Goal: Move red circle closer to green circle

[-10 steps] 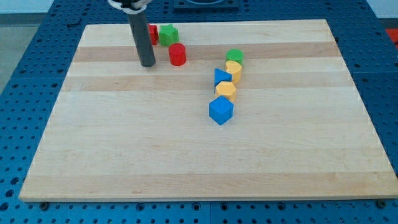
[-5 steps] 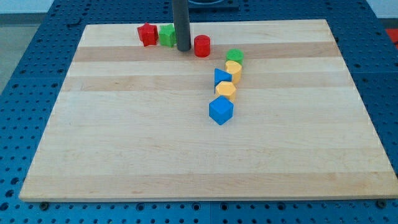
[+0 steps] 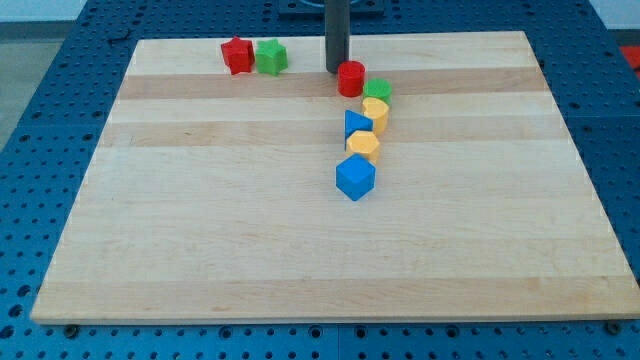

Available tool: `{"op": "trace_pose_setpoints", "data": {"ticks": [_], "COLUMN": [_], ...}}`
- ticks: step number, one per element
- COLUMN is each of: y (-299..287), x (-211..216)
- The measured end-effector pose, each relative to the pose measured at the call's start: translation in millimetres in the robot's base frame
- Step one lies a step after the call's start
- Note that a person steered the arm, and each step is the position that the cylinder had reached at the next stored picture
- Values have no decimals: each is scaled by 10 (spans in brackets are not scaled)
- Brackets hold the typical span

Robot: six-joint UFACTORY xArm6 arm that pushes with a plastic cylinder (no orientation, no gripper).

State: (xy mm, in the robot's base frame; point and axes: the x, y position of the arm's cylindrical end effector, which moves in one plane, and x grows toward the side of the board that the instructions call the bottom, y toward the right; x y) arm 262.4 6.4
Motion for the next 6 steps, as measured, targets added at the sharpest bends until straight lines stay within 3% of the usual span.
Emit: {"op": "trace_pose_setpoints", "data": {"ticks": [4,6], "y": [400,23], "x": [0,105]}}
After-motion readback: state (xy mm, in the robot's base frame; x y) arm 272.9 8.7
